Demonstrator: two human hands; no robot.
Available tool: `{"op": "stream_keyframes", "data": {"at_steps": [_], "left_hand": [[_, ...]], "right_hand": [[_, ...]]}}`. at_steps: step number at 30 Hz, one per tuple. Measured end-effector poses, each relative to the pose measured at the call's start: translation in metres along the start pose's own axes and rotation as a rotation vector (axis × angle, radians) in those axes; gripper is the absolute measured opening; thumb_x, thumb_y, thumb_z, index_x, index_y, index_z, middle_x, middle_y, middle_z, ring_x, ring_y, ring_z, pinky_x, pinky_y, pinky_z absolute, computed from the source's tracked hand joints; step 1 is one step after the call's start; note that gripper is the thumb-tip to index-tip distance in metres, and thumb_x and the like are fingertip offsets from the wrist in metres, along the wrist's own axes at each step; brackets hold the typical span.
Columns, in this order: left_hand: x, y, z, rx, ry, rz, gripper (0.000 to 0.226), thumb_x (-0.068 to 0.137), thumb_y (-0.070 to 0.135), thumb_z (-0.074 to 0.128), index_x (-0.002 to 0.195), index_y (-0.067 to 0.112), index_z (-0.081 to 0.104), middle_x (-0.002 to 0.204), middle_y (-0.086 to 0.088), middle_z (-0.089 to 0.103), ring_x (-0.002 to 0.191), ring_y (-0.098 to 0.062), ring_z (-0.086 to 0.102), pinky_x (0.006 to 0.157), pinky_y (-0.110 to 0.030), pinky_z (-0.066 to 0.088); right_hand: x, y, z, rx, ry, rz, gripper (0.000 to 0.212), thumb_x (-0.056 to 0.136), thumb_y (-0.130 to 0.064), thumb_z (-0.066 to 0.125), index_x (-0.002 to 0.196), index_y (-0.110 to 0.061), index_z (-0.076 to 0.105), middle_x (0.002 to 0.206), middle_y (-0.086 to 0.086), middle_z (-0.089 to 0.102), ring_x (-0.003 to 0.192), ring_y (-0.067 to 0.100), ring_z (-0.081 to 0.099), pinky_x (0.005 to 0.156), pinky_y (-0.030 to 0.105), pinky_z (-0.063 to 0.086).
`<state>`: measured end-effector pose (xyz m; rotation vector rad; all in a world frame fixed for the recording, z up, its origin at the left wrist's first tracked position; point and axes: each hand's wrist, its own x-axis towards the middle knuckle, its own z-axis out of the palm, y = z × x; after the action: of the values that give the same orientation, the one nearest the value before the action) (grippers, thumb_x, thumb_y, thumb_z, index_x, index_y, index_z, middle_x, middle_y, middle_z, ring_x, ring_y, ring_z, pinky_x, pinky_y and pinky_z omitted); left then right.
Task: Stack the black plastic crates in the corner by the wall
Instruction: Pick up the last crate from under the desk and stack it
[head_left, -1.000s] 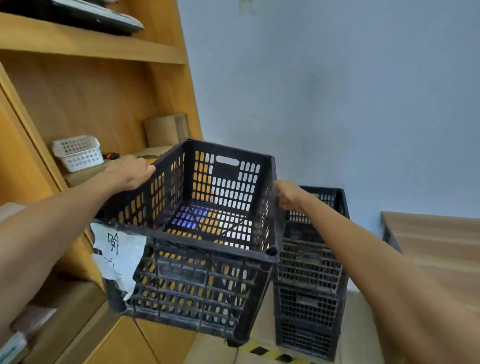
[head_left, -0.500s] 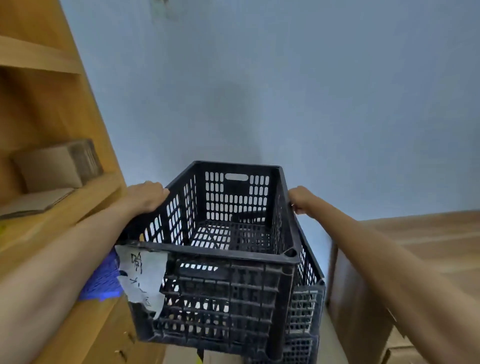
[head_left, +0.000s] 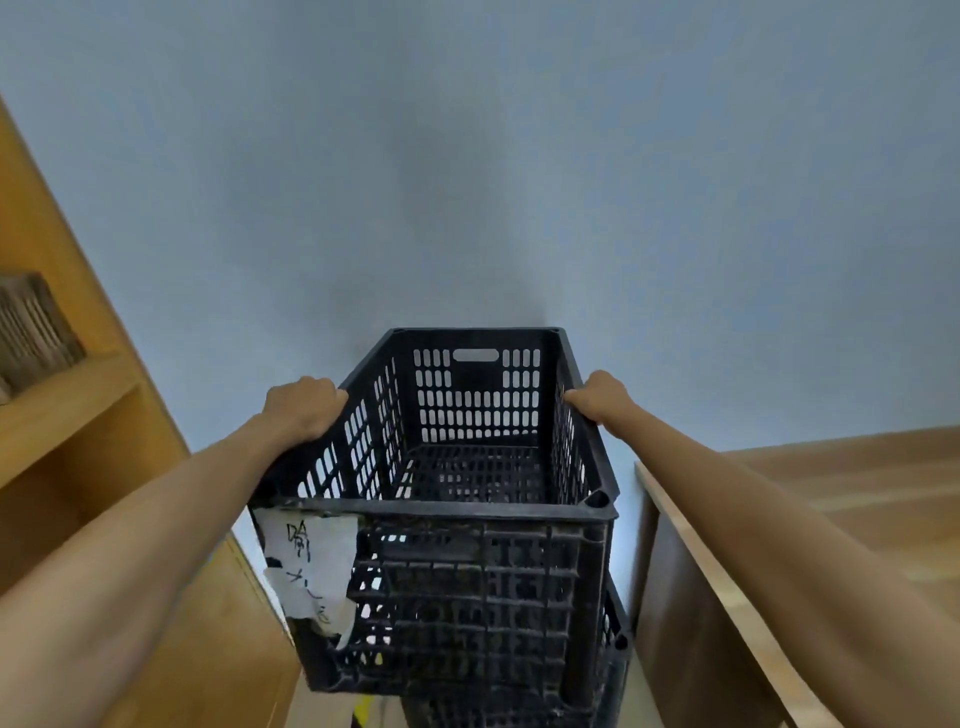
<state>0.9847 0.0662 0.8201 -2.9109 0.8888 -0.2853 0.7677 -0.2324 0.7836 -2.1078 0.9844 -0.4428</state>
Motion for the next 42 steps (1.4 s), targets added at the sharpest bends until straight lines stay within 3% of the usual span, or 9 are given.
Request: {"op": "stream_keyframes", "data": {"at_steps": [6,9,13,17,21,28,33,37,42], "left_hand": [[0.021,0.046,0.038,-0.019,-0.005,-0.045,0.046,0.099,0.040,0.029,0.097,0.007,0.061,0.087,-0.007,0.058,0.077,-0.028,0.058,0.068,-0.033,0.042],[0.019,0.055,0.045,-0.051,-0.006,-0.092,0.042,0.099,0.037,0.032,0.098,0.006,0.060,0.087,-0.008,0.057,0.078,-0.029,0.057,0.069,-0.033,0.041],[0.015,0.056,0.047,-0.025,-0.007,-0.114,0.042,0.100,0.036,0.028,0.103,0.006,0.058,0.093,-0.010,0.059,0.080,-0.030,0.055,0.070,-0.034,0.041],[0.012,0.060,0.050,0.060,-0.013,-0.115,0.042,0.103,0.032,0.025,0.115,0.004,0.053,0.104,-0.015,0.062,0.085,-0.032,0.056,0.072,-0.037,0.041],[0.008,0.064,0.053,0.100,-0.054,-0.110,0.047,0.105,0.037,0.022,0.122,0.003,0.050,0.112,-0.015,0.062,0.097,-0.034,0.061,0.073,-0.037,0.040],[-0.013,0.070,0.058,0.059,-0.025,-0.153,0.051,0.105,0.044,0.018,0.124,0.007,0.046,0.103,-0.013,0.063,0.086,-0.032,0.060,0.068,-0.037,0.041],[-0.023,0.074,0.061,0.006,-0.013,-0.204,0.059,0.102,0.052,0.016,0.127,0.006,0.044,0.092,-0.011,0.060,0.076,-0.029,0.054,0.067,-0.037,0.041],[-0.032,0.076,0.064,-0.164,-0.051,-0.211,0.072,0.099,0.059,0.017,0.145,0.005,0.028,0.138,-0.021,0.048,0.115,-0.041,0.053,0.088,-0.049,0.044],[-0.053,0.075,0.060,-0.212,-0.054,-0.129,0.066,0.101,0.049,0.033,0.152,0.010,0.019,0.158,-0.016,0.017,0.138,-0.042,0.029,0.109,-0.055,0.028]], "right_hand": [[0.062,0.039,0.007,-0.089,-0.028,-0.014,0.016,0.091,-0.018,0.052,0.091,-0.003,0.044,0.072,0.005,0.047,0.075,0.026,0.049,0.054,0.028,0.033],[0.075,0.052,0.012,-0.052,-0.021,-0.013,0.032,0.093,-0.022,0.050,0.114,0.001,0.044,0.099,0.015,0.055,0.085,0.030,0.051,0.070,0.032,0.039],[0.077,0.055,0.014,-0.003,-0.033,-0.033,0.038,0.095,-0.021,0.046,0.124,0.003,0.041,0.103,0.015,0.052,0.086,0.029,0.049,0.072,0.033,0.038],[0.076,0.058,0.013,0.000,-0.033,-0.046,0.036,0.095,-0.020,0.045,0.123,0.002,0.041,0.100,0.013,0.049,0.086,0.029,0.048,0.070,0.032,0.036],[0.085,0.059,0.008,0.019,-0.068,-0.066,0.018,0.092,-0.020,0.048,0.102,-0.007,0.040,0.094,0.012,0.049,0.080,0.027,0.047,0.052,0.028,0.032],[0.085,0.062,0.007,0.020,-0.072,-0.064,0.019,0.090,-0.021,0.050,0.099,-0.007,0.043,0.091,0.012,0.050,0.080,0.027,0.050,0.060,0.030,0.038],[0.080,0.064,-0.004,-0.056,-0.107,-0.074,0.028,0.088,-0.035,0.054,0.096,-0.013,0.039,0.087,0.011,0.048,0.080,0.025,0.049,0.052,0.027,0.033],[0.065,0.063,-0.013,-0.261,-0.144,-0.117,0.059,0.094,-0.040,0.052,0.136,-0.002,0.034,0.124,0.019,0.054,0.112,0.038,0.056,0.091,0.044,0.047],[0.045,0.062,-0.014,-0.326,-0.144,-0.155,0.067,0.097,-0.041,0.047,0.145,-0.001,0.024,0.142,0.023,0.043,0.124,0.041,0.049,0.101,0.050,0.044]]}}
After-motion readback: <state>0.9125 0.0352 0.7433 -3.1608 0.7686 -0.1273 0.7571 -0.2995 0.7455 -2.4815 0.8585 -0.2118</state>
